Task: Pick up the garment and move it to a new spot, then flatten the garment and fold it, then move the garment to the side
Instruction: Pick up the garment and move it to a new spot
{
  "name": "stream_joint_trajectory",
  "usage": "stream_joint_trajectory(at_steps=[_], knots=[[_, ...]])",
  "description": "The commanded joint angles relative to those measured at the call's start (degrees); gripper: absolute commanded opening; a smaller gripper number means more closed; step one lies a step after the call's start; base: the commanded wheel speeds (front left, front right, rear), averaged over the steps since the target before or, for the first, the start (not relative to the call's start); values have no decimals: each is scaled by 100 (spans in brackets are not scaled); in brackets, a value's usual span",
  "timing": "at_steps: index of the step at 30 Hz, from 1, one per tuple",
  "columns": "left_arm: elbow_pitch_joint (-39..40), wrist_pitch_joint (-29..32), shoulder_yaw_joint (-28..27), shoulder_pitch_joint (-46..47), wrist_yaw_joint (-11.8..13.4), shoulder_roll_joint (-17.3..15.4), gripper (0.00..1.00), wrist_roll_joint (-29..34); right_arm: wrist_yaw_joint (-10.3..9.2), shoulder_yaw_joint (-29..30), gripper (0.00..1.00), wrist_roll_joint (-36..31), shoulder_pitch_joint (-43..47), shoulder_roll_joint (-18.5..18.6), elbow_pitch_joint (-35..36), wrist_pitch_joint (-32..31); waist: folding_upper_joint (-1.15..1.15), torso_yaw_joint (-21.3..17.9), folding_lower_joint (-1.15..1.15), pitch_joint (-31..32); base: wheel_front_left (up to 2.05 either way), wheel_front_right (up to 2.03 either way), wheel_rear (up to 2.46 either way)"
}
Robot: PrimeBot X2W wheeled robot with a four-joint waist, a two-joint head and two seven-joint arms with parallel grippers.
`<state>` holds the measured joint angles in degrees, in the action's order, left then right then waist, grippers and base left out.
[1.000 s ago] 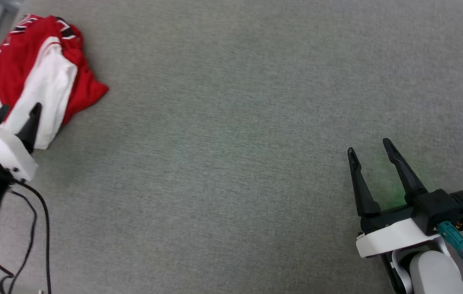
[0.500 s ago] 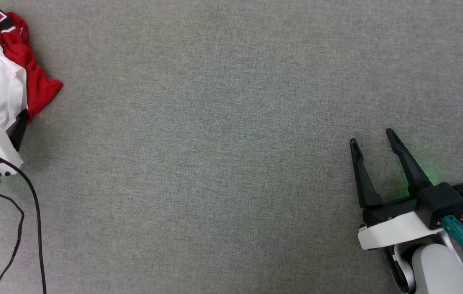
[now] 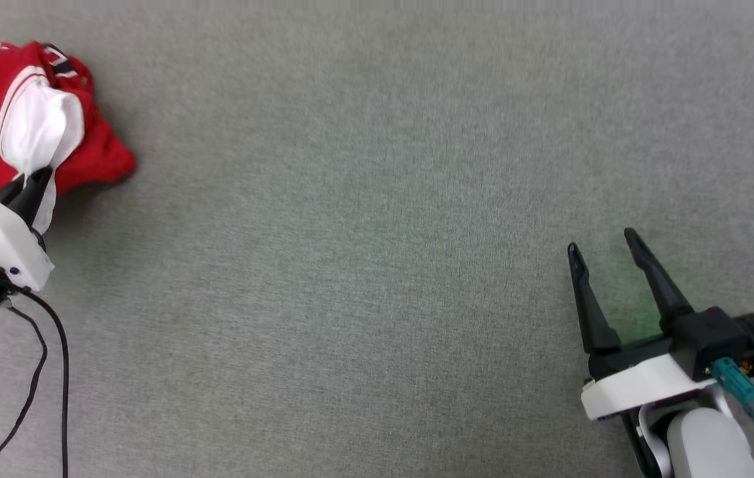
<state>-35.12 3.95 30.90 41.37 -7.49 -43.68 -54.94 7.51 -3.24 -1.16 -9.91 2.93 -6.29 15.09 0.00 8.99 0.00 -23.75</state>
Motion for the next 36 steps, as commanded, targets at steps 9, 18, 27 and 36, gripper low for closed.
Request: stream_joint_trajectory(at_steps=[9, 18, 27, 36], knots=[[1018, -272, 372, -29, 1, -349, 0, -188, -4, -8, 100, 372, 266, -8, -190, 12, 0, 23, 0, 1035, 0, 0, 0], [2189, 216, 627, 91, 320, 57, 0, -263, -4, 67, 100, 618, 404, -8, -228, 13, 0, -269, 0, 1576, 0, 0, 0], [3027, 523, 1123, 138, 928, 1081, 0, -189, -4, 311, 100, 733, 419, -9, -158, 12, 0, -878, 0, 1756, 0, 0, 0], [2381, 372, 1799, 505, 1067, 2758, 0, 40, -4, 482, 100, 818, 301, -11, -95, 12, 0, -1560, 0, 1599, 0, 0, 0]])
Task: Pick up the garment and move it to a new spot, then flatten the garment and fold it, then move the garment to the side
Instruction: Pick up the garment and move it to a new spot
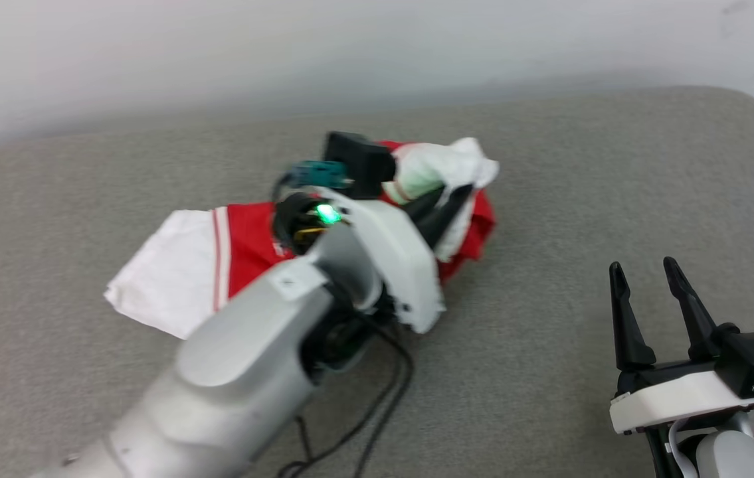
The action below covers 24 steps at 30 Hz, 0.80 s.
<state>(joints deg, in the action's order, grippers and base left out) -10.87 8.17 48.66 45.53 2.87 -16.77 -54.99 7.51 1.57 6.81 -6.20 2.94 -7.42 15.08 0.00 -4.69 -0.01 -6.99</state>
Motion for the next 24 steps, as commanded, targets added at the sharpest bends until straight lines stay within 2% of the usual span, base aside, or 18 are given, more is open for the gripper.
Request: stream_joint_trajectory(at_steps=[1, 5, 7, 10, 14, 19, 24], knots=[[-180, -89, 76, 131, 35, 254, 0, 64, -4, 29, 100, 22, -82, -10, 21, 14, 0, -257, 1, -105, 0, 0, 0], [-703, -299, 310, 257, -6, 923, 0, 170, -4, 96, 100, 74, -88, -11, 15, 14, 0, -490, 1, -198, 0, 0, 0], [-954, -379, 452, 270, -104, 1096, 100, 195, -4, 141, 100, 109, -87, -11, 5, 13, 0, -566, 1, -228, 0, 0, 0], [-1250, -463, 685, 270, -283, 1240, 100, 239, -4, 175, 100, 126, -106, -13, 25, 14, 0, -602, 1, -265, 0, 0, 0], [-1625, -713, 736, 259, -437, 1270, 100, 286, -4, 293, 100, 134, -90, -12, 58, 13, 0, -471, 1, -260, 0, 0, 0], [-1972, -1301, 545, 141, -536, 980, 100, 369, -4, 286, 100, 28, -3, -10, 48, 14, 0, -146, 1, -118, 0, 0, 0], [-2036, -1959, 334, -109, -587, 458, 100, 488, -4, 287, 100, -105, 93, -10, 64, 14, 0, 243, 1, 101, 0, 0, 0]])
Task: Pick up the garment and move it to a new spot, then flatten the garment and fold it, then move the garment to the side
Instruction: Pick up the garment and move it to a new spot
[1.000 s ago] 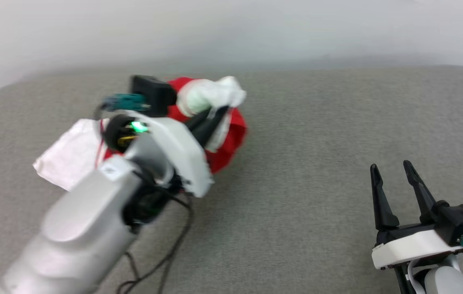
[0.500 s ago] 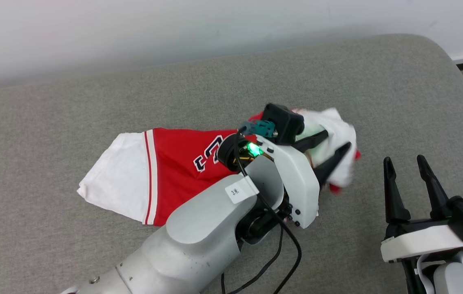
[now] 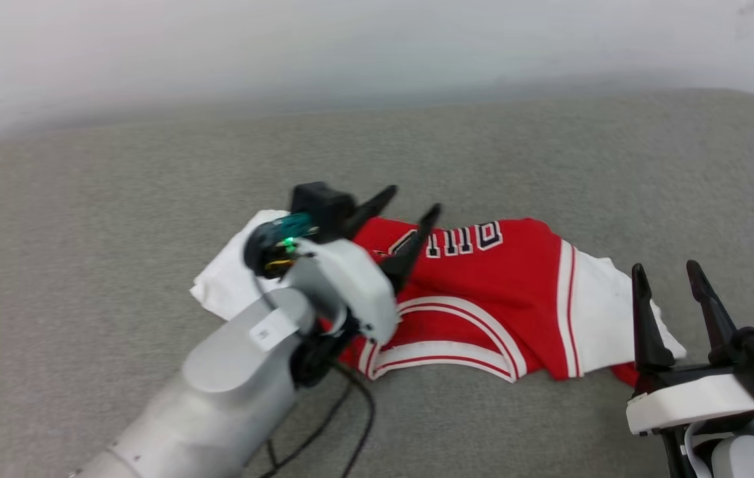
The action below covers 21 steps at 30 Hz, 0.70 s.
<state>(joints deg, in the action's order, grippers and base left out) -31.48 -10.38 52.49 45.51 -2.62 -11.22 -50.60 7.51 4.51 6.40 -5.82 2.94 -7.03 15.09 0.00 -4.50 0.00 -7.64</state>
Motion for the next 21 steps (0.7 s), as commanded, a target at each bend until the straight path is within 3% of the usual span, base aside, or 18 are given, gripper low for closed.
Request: stream_joint_trajectory(at_steps=[1, 7, 11, 15, 21], knots=[[56, -208, -113, -173, -17, -220, 100, 62, -4, -4, 100, -83, 81, -11, 24, 13, 0, 299, 0, 209, 0, 0, 0], [781, -479, -901, -1011, 204, -933, 100, 104, -4, -64, 100, -150, 234, -9, 6, 12, 0, 615, 0, 440, 0, 0, 0], [1651, -485, -1666, -1901, 401, -1279, 100, 497, -4, -116, 100, -177, 356, -10, 2, 13, 0, 778, 0, 539, 0, 0, 0], [2214, -481, -2220, -2626, 450, -1306, 100, 803, -4, -122, 100, -183, 439, -8, -12, 13, 0, 883, 0, 612, 0, 0, 0], [2756, -483, -2999, -3838, 375, -1086, 100, 1587, -4, -267, 100, -203, 590, -9, -68, 12, 0, 979, 0, 709, 0, 0, 0]])
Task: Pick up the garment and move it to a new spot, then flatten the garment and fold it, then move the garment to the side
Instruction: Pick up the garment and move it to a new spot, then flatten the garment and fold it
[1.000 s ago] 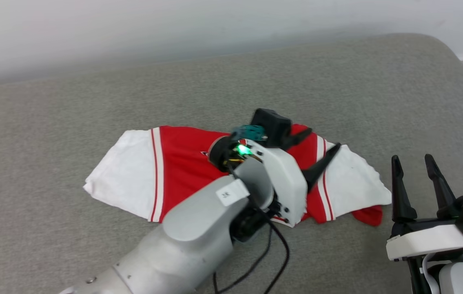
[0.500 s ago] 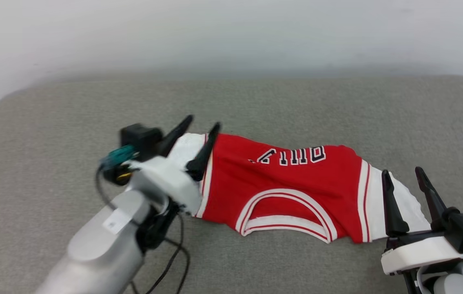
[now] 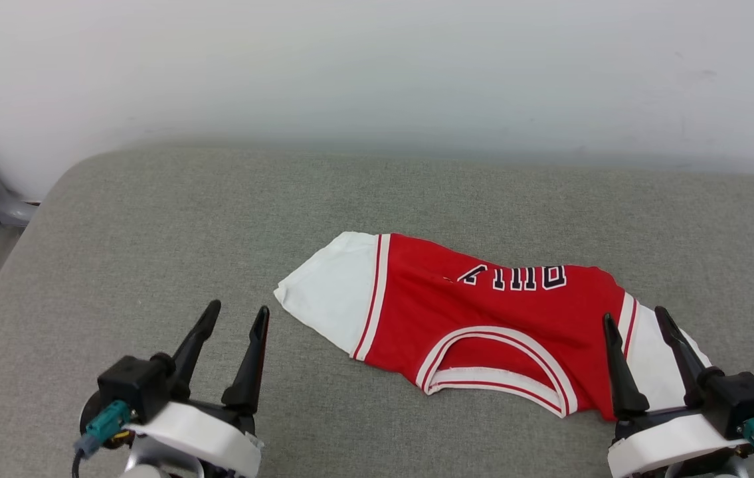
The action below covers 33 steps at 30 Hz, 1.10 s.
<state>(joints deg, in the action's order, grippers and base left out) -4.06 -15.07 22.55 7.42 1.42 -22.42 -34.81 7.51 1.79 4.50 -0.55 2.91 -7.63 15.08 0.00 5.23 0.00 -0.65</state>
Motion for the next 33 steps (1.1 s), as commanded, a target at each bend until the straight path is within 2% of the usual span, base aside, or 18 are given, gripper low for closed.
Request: stream_joint_trajectory(at_steps=[1, 9, 15, 21, 24, 26, 33], knots=[[50, -14, -82, -176, -37, 99, 100, 132, -4, -13, 100, -12, 77, -5, -14, 13, 0, 9, 0, 21, 0, 0, 0], [192, -14, -811, -812, -322, 763, 100, 738, -4, -108, 100, 2, 121, -6, -52, 13, 0, -6, 0, 13, 0, 0, 0], [125, -15, -1104, -777, -602, 971, 100, 1089, -4, -134, 100, -44, 69, -6, -59, 14, 0, -55, 0, -32, 0, 0, 0], [56, -15, -1237, -730, -750, 1164, 100, 1308, -4, -165, 100, -269, 47, -7, -201, -47, 0, -66, 0, -92, 0, 0, 0], [8, -15, -1266, -727, -797, 1256, 100, 1355, -5, -176, 100, -129, -109, 2, -310, -514, 0, -43, 0, -131, 0, 0, 0], [-55, -15, -1282, -738, -828, 1298, 100, 1380, -5, -273, 100, -66, -182, 141, -344, -1018, 0, -26, 0, -156, 0, 0, 0], [-136, -15, -1290, -603, -878, 1415, 100, 1453, -5, -806, 100, 773, -449, 626, -199, -3400, 0, 110, 0, -314, 0, 0, 0]])
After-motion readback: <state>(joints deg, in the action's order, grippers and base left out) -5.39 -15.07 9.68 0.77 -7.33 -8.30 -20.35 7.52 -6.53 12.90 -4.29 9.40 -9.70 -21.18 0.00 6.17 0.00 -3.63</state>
